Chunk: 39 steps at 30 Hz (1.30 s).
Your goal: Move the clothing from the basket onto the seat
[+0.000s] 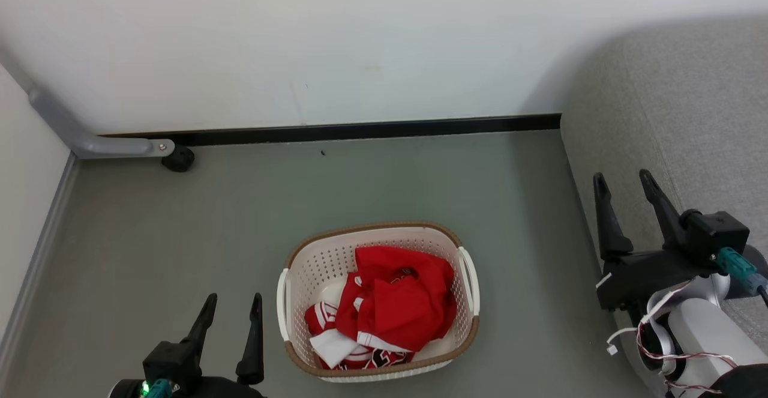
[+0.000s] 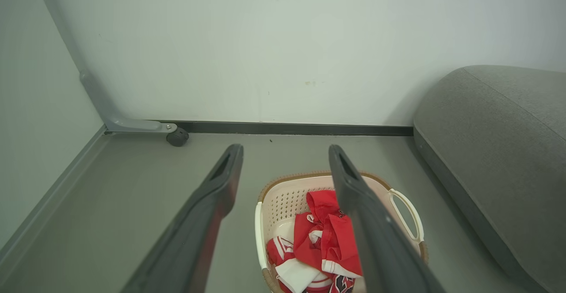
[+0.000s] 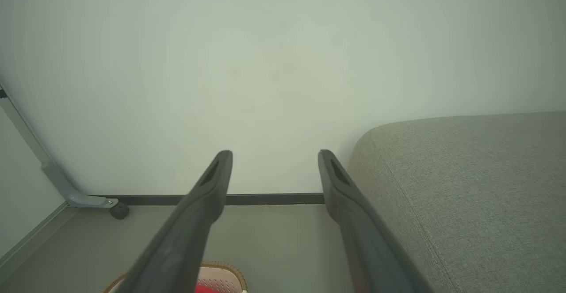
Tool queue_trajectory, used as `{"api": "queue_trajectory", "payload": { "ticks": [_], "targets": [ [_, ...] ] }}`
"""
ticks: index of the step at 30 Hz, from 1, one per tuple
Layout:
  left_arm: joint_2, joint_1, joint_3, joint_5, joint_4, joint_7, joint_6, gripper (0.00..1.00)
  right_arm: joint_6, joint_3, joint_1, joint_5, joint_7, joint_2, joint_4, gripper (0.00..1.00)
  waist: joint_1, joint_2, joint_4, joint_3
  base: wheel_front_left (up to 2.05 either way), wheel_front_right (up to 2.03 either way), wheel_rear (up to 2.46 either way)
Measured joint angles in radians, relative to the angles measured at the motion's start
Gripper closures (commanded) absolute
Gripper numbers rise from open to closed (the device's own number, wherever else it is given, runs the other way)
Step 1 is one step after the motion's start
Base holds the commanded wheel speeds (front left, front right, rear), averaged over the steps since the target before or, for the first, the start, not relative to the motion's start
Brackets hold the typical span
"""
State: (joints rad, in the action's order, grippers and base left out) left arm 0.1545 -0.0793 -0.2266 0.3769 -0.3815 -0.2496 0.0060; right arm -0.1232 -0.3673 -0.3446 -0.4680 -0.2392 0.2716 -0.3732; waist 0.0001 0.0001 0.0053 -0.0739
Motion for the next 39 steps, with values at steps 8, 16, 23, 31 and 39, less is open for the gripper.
{"api": "queue_trajectory", "payload": {
  "ticks": [8,16,23,31,39],
  "targets": [
    [-0.022,-0.043,-0.028,-0.002,0.015,0.000,-0.036,0.00,0.000,0.016,-0.037,0.034,-0.001,-0.004,0.083,0.00,0.0001,0.0000,-0.008,-0.094,0.00,0.00,0.00],
    [-0.040,-0.105,-0.044,-0.002,0.010,0.000,-0.069,0.00,-0.001,0.066,-0.082,0.058,-0.001,-0.021,0.131,0.00,0.0002,0.0001,-0.021,-0.204,0.00,0.00,0.00],
    [-0.054,-0.200,-0.081,-0.004,-0.002,0.000,-0.091,0.00,-0.001,0.109,-0.123,0.105,-0.002,-0.030,0.184,0.00,0.0003,0.0001,-0.036,-0.303,0.00,0.00,0.00],
    [-0.069,-0.320,-0.123,-0.005,-0.029,0.000,-0.113,0.00,-0.001,0.138,-0.198,0.172,0.003,-0.045,0.257,0.00,0.0002,0.0001,-0.053,-0.419,0.00,0.00,0.00],
    [-0.070,-0.448,-0.176,-0.015,-0.074,0.035,-0.122,0.00,-0.001,0.151,-0.275,0.234,0.037,-0.072,0.320,0.00,0.0001,0.0001,-0.065,-0.536,0.00,0.00,0.00]
  ]
}}
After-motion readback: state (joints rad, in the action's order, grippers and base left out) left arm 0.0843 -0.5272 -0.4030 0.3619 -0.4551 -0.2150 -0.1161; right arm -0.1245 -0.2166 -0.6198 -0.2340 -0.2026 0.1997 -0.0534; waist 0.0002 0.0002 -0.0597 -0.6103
